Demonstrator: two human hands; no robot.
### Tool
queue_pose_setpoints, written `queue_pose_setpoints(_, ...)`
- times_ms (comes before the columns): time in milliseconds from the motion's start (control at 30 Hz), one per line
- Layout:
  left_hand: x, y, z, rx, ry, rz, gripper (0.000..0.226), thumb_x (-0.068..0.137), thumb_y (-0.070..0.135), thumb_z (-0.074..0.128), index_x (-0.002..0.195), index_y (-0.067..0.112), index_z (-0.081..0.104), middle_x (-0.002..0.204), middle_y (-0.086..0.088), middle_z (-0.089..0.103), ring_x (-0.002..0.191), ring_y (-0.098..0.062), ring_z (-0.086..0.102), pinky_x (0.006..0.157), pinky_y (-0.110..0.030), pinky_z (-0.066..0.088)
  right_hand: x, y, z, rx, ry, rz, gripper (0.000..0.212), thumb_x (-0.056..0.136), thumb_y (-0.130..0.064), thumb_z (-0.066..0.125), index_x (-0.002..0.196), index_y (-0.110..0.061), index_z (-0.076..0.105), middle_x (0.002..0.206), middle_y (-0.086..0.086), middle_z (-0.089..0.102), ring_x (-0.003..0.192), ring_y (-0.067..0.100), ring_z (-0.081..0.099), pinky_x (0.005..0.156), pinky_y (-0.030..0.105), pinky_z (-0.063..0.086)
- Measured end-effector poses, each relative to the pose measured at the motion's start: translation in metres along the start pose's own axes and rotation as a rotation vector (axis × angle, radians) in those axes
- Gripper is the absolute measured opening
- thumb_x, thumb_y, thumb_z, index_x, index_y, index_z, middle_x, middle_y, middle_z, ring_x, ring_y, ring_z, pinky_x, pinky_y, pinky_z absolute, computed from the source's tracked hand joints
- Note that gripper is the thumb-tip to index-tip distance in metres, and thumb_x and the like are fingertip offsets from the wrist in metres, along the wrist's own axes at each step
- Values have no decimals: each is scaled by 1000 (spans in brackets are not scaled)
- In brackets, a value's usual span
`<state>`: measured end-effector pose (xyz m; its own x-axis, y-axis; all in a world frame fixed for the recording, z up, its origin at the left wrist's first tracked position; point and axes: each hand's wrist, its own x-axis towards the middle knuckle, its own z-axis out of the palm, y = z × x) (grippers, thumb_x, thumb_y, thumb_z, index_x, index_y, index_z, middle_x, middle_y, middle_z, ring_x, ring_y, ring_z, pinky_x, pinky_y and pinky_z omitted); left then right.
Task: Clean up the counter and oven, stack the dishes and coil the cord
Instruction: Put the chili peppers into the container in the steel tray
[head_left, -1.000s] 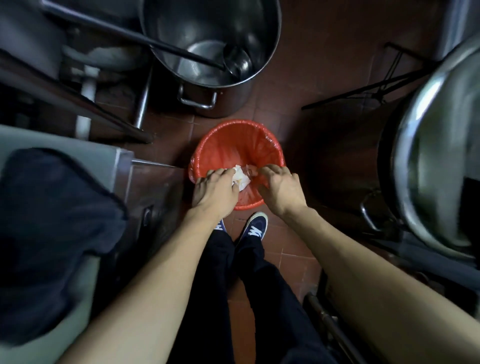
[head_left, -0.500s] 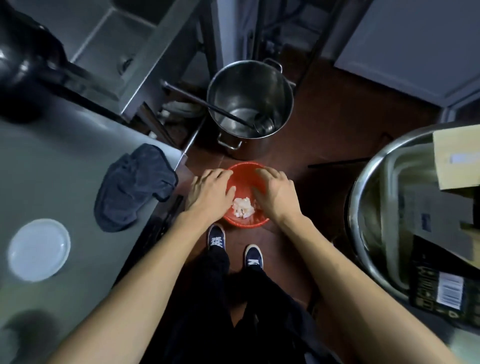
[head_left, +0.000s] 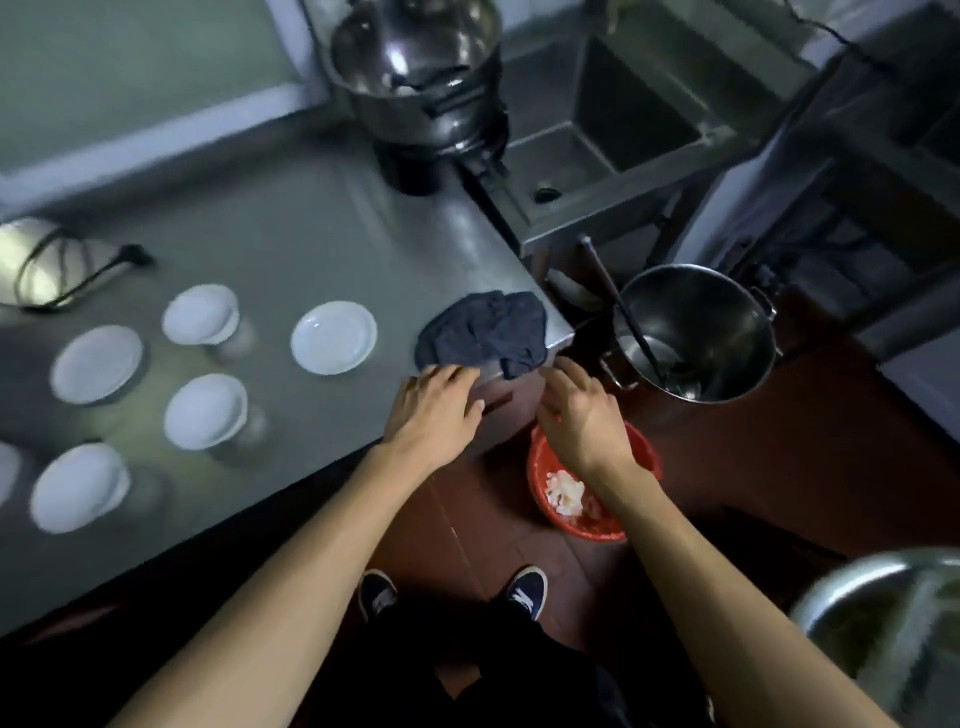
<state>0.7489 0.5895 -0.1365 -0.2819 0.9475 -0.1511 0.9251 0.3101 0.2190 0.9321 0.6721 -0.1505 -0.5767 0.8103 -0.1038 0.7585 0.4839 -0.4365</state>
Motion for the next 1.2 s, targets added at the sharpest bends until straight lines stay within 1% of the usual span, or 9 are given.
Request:
queue_pose_setpoints(100,-27,-38,-14,-6,33,-98,45,97,40,50,139,23,50,134,-1,58,125,-25,50,101,-43,40,11,-42,13,-17,-24,-71,57,89,-23,60,144,-21,44,155,10,37,127,39,49,94,51,47)
queue_pose_setpoints(267,-76,-104,-28,-63,95,-217,44,97,40,49,138,24,51,134,1,59,125,-23,50,100,-43,42,21,-119,37,-60,-92,-200,59,95,-29,60,149,-19,39,156,10,36,137,37,40,106,52,39)
queue_pose_setpoints(433,-132,-175,-42,-137,179,-326,42,96,37,53,135,21,55,130,-2,63,121,-25,54,99,-42,45,14,-205,69,-63,-130,-357,57,94,-27,62,147,-16,43,153,10,40,129,40,46,103,52,43)
queue_pose_setpoints(633,-204,-259,-45,-159,232,-411,34,94,36,56,125,21,59,118,-2,68,108,-27,60,88,-44,50,-8,-298,120,-48,-173,-470,52,91,-25,65,141,-15,50,147,9,48,123,38,50,96,52,47)
queue_pose_setpoints(767,-253,-313,-43,-191,268,-484,36,94,35,57,126,19,61,120,-3,67,108,-26,60,88,-43,52,-26,-353,155,-34,-191,-542,48,89,-22,67,135,-14,56,140,9,55,118,39,54,92,52,49)
queue_pose_setpoints(900,-297,-360,-43,-180,283,-561,32,93,36,56,123,24,60,119,1,67,103,-25,61,84,-44,52,-43,-403,183,-24,-203,-610,45,88,-21,69,132,-14,59,135,9,59,117,36,56,93,51,50)
queue_pose_setpoints(1000,-330,-387,-44,-203,309,-617,36,94,36,56,127,23,59,121,-2,67,108,-25,60,89,-44,50,-51,-437,202,-12,-214,-699,43,85,-18,72,125,-9,63,126,12,64,110,38,60,91,49,51)
queue_pose_setpoints(1100,-360,-409,-46,-235,336,-687,41,97,36,53,134,20,56,130,-3,63,118,-25,56,97,-44,45,-59,-472,220,-5,-248,-749,44,82,-16,74,124,-8,64,125,13,66,107,41,63,91,48,51)
queue_pose_setpoints(1200,-385,-431,-48,-267,335,-762,44,98,37,49,139,19,52,138,-4,57,124,-25,51,102,-43,40,-67,-505,237,0,-282,-799,44,84,-16,74,126,-10,64,129,12,65,114,40,60,91,50,52)
